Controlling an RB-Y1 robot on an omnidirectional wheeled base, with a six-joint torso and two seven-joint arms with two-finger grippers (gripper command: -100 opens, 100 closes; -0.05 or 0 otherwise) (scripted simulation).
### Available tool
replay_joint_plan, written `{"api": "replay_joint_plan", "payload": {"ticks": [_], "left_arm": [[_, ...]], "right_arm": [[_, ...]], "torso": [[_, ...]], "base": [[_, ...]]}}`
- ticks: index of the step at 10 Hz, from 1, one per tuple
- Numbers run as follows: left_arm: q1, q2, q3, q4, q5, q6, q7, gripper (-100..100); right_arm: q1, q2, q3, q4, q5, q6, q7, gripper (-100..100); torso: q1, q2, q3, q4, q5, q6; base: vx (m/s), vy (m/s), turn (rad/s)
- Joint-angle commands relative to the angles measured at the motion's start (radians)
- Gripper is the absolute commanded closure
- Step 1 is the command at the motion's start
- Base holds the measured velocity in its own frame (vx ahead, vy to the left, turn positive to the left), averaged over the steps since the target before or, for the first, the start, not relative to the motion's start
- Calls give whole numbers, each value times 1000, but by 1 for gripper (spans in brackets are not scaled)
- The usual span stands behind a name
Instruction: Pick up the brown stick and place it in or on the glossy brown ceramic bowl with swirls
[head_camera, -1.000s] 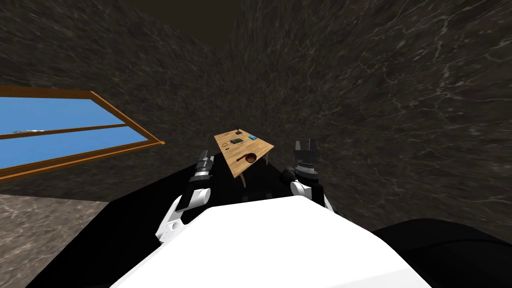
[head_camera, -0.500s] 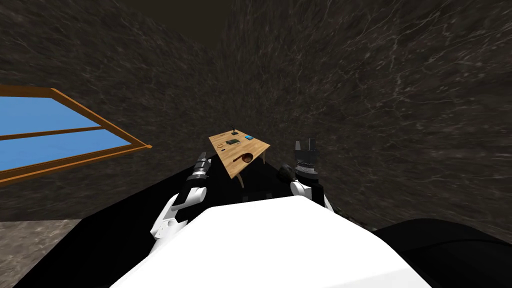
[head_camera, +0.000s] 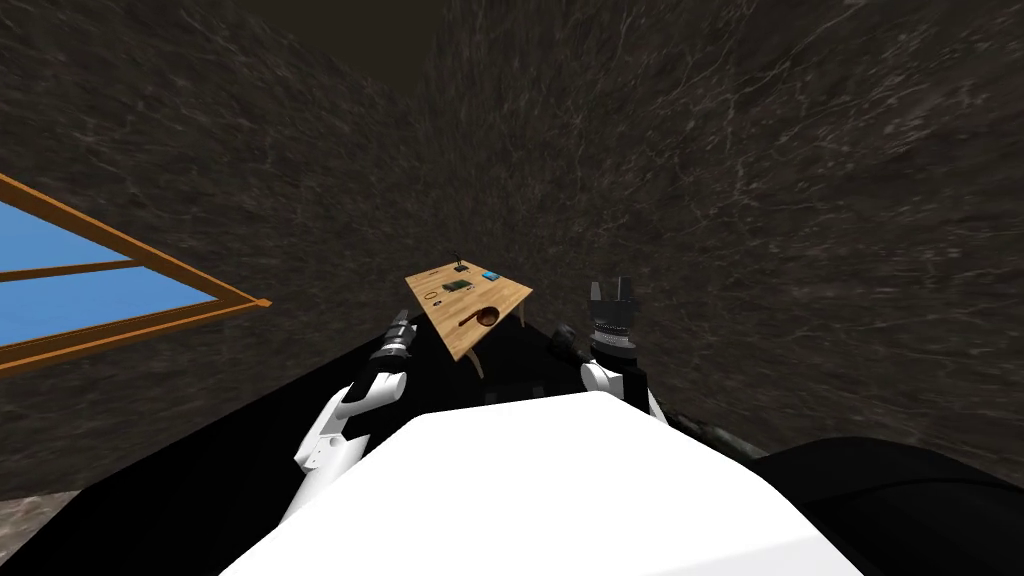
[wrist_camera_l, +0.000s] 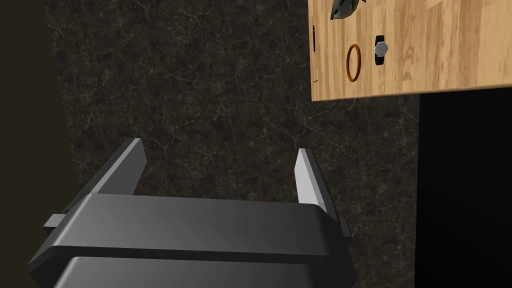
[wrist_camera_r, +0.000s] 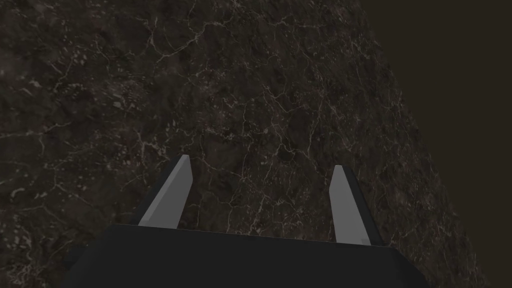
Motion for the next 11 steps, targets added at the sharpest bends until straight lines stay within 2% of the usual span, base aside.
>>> {"api": "replay_joint_plan", "payload": {"ticks": [1,2,3,4,6,7,8,9,10,11], "left_arm": [[-15,9,11,26,1,42,7,-100],[-34,27,32,64,7,75,20,-100],[-34,27,32,69,7,98,20,-100],[-53,45,54,108,14,129,34,-100],[-53,45,54,114,14,156,34,-100],[-73,63,77,161,21,190,48,-100],[-73,63,77,162,21,214,48,-100],[-93,81,99,199,29,244,62,-100],[-93,81,99,211,29,272,62,-100],[-114,97,120,243,38,300,77,-100]], "right_arm": [[0,0,0,0,0,0,0,0],[0,0,0,0,0,0,0,0],[0,0,0,0,0,0,0,0],[0,0,0,0,0,0,0,0],[0,0,0,0,0,0,0,0],[0,0,0,0,0,0,0,0],[0,0,0,0,0,0,0,0],[0,0,0,0,0,0,0,0],[0,0,0,0,0,0,0,0],[0,0,0,0,0,0,0,0]], "torso": [[0,0,0,0,0,0],[0,0,0,0,0,-1],[0,-1,0,0,0,0],[0,0,0,0,0,-1],[0,-1,-1,0,0,-1],[1,-1,0,0,0,-1],[1,-1,-1,0,0,0],[1,-1,-1,0,0,-1],[0,-2,-1,0,0,0],[1,-2,-1,0,0,-1]], "base": [[-7,-30,-90],[-2,-37,-162],[-2,-29,-106],[3,-37,-187],[6,-17,-35],[11,-27,-187],[9,-20,-117],[19,-31,-199],[20,-21,-83],[29,-26,-150]]}}
